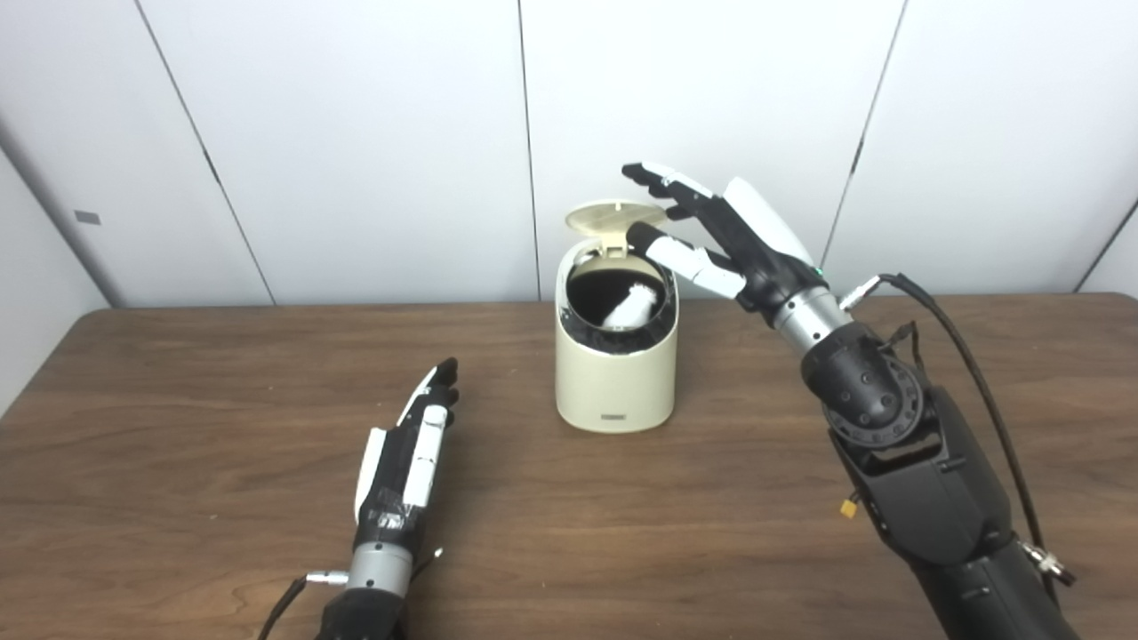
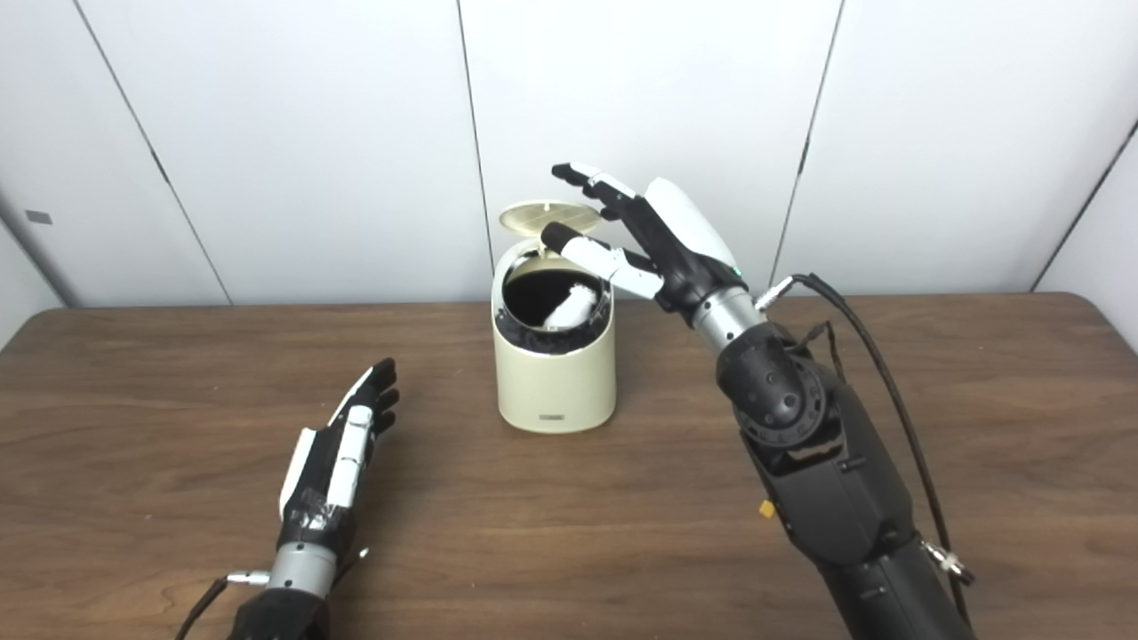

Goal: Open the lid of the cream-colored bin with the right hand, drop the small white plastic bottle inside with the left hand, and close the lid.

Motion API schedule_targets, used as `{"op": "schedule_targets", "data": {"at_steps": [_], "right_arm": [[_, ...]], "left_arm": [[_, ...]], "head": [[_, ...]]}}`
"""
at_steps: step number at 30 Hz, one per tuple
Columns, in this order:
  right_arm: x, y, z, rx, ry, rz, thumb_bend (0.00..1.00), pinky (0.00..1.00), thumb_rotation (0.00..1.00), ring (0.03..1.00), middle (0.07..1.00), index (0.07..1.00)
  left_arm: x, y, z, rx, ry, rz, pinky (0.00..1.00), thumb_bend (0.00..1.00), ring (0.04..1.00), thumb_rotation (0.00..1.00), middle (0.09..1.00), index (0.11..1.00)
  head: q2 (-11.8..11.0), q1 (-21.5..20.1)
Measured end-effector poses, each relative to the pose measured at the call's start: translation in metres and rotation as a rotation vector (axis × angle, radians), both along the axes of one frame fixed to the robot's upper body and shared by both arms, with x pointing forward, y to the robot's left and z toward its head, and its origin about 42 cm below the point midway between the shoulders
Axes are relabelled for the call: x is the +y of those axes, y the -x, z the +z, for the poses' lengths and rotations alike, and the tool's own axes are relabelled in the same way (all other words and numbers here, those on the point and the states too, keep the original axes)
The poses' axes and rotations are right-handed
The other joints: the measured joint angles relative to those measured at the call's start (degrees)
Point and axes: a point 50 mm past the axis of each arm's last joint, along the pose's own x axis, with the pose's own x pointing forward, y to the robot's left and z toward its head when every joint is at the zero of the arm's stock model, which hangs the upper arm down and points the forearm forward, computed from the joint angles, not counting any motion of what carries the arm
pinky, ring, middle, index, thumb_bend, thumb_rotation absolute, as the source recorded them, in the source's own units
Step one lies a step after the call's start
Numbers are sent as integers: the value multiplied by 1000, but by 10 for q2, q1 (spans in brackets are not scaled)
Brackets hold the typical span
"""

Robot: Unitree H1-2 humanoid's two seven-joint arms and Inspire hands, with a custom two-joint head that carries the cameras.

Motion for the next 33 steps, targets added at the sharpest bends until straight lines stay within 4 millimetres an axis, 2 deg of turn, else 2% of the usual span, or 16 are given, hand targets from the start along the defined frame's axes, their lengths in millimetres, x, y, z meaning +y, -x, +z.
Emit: {"op": "schedule_targets", "data": {"at_steps": [7, 12, 19, 24, 33], "right_arm": [[0, 10, -6, 1, 35, 11, 538, 848, 1000, 895, 896, 873], [1, 15, -9, 16, 60, 7, 557, 895, 1000, 930, 904, 871], [2, 23, -10, 40, 74, 16, 552, 900, 1000, 942, 906, 873], [1, 24, -14, 54, 77, 16, 563, 885, 1000, 928, 906, 884], [-2, 26, -21, 84, 137, 27, 574, 940, 1000, 986, 930, 902]], "left_arm": [[-2, 0, -3, 7, -8, -7, 930, 605, 944, 1000, 951, 937], [-3, 0, -3, 7, -10, -13, 918, 603, 945, 1000, 951, 934], [-4, 0, -2, -6, -8, -8, 914, 584, 920, 1000, 928, 914], [-4, 0, 0, -29, -26, 0, 896, 582, 913, 1000, 919, 906], [-3, 0, 0, -33, -19, 35, 874, 585, 919, 1000, 928, 916]], "head": [[-2, 2], [-2, 2], [2, 4], [3, 4], [4, 4]]}}
